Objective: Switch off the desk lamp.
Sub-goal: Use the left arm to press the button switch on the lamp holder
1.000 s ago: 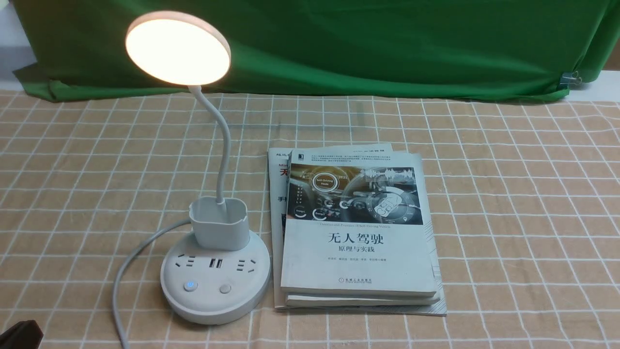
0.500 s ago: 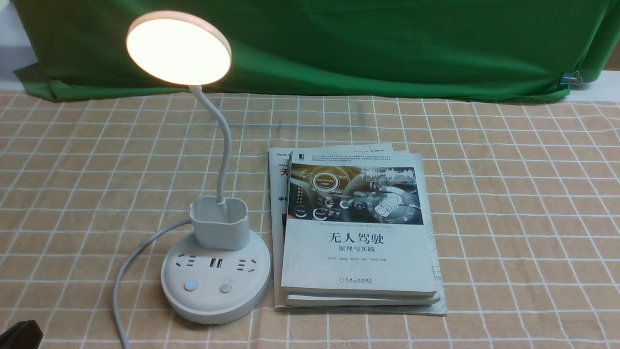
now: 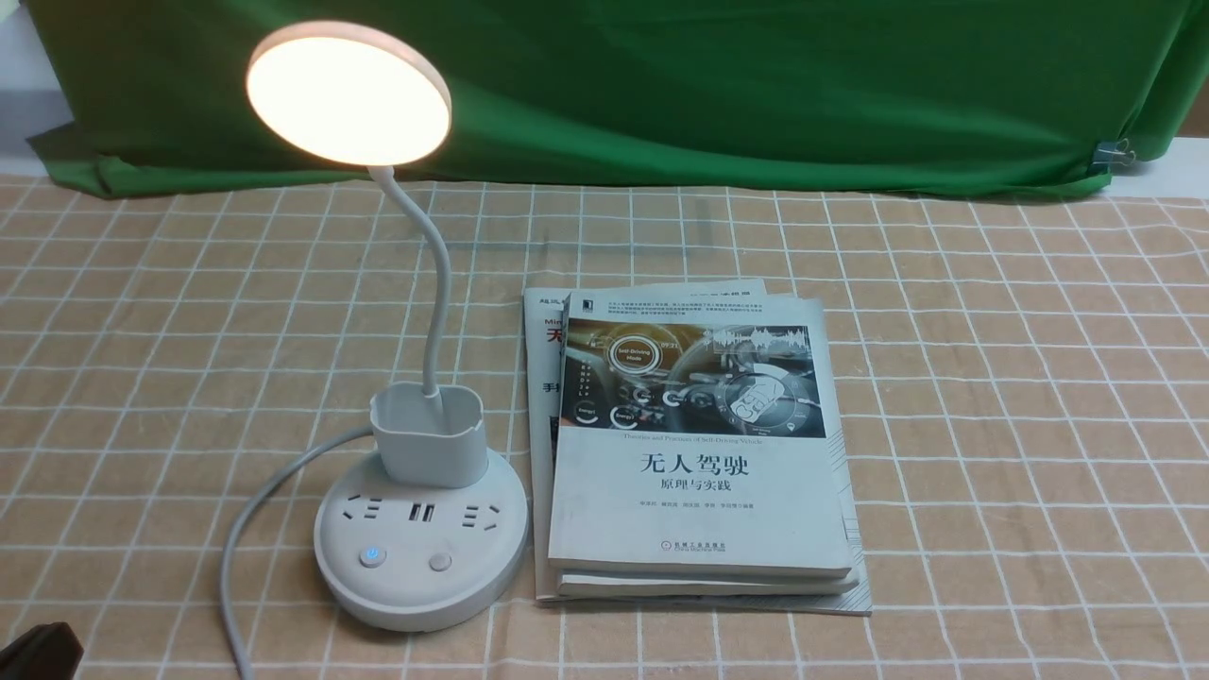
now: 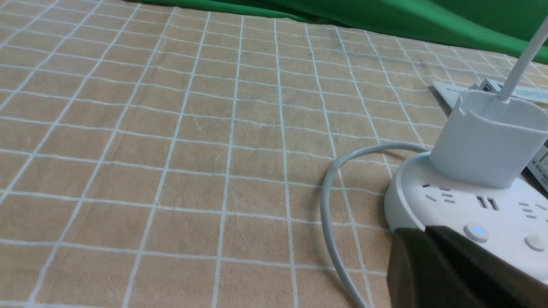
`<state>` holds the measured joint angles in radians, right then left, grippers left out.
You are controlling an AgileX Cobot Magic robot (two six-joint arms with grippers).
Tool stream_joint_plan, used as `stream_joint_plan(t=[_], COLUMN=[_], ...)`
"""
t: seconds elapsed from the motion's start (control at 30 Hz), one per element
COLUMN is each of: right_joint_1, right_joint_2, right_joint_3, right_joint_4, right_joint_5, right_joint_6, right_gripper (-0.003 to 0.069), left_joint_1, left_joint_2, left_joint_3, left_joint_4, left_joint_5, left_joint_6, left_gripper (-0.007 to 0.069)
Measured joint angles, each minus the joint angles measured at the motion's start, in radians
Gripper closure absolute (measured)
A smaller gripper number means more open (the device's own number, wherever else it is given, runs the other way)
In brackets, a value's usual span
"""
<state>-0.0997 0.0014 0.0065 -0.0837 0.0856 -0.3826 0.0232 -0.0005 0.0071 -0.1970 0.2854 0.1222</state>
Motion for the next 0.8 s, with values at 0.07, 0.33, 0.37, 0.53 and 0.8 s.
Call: stream_joint_plan(t=[0.07,0.33,0.37,0.53,0.8], right_joint_1=[0.000,0.000,0.000,0.000,0.000], right_joint_2=[0.000,0.000,0.000,0.000,0.000], right_joint_3=[0.000,0.000,0.000,0.000,0.000], right_joint_4=[0.000,0.000,0.000,0.000,0.000], right_joint_5=[0.000,0.000,0.000,0.000,0.000], right_joint_6=[0.000,0.000,0.000,0.000,0.001], right_gripper=[0.0417,0.0417,0.0417,0.0417,0.0417], left_joint_1=[0.000,0.000,0.000,0.000,0.000], left_joint_2=[0.000,0.000,0.000,0.000,0.176], left_joint_3=[0.000,0.000,0.000,0.000,-0.227], left_joint_4=[-0.011,-0.536,-0.569,-0.589,-0.403], left_joint_5=[-0.025,-0.221,-0.240,-0.307,-0.018], left_joint_6=[-0.007,-0.192,-0.197,-0.209,-0.175], left_gripper=[0.0619,0.0619,0.0619,0.0619,0.0619])
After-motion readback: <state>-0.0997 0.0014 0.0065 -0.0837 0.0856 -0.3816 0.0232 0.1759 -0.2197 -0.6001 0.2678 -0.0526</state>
